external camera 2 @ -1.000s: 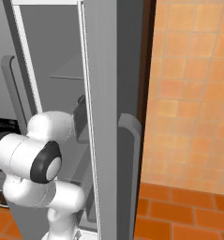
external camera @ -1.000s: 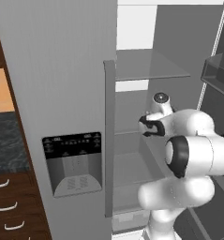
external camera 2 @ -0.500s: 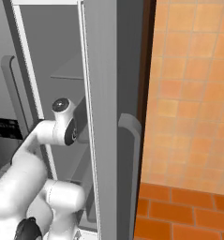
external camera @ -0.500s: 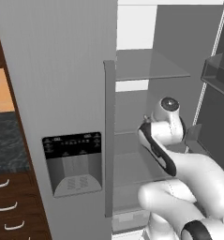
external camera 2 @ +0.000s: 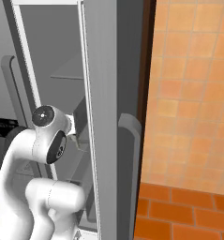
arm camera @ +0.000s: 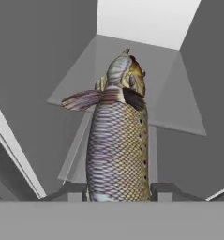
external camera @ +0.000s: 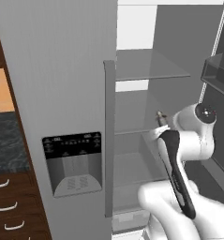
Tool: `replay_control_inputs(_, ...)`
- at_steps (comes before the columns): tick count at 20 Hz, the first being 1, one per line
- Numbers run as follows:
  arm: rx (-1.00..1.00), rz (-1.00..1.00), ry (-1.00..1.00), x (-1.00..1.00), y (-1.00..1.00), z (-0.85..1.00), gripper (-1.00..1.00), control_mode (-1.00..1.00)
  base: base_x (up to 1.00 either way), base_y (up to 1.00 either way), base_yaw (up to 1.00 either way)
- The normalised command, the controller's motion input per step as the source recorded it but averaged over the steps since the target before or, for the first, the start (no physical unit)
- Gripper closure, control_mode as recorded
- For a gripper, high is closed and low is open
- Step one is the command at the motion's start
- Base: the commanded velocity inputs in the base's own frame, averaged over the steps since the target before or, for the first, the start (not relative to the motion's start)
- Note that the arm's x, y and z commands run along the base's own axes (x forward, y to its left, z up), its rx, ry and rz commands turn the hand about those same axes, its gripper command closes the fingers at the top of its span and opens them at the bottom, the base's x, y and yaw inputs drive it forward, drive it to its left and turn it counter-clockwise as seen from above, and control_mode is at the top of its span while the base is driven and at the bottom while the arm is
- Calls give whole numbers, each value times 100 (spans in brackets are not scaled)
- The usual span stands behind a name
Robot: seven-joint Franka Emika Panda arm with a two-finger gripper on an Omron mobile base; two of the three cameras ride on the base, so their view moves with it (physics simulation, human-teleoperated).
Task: Place one onion and one fish in each tupperware on the nearby counter, to pack two identical lunches.
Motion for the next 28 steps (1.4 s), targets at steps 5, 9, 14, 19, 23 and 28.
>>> replay_control_inputs(5,0,0,0,-100,4,77,100,-100,0,0,0)
replay_control_inputs(9,0,0,0,-50,8,19,100,100,-50,16,1)
replay_control_inputs(14,0,0,0,0,0,0,100,100,-69,88,4)
replay_control_inputs(19,0,0,0,0,0,0,100,100,22,100,8)
replay_control_inputs(23,0,0,0,0,0,0,100,100,56,100,13)
replay_control_inputs(28,0,0,0,0,0,0,100,100,56,100,22)
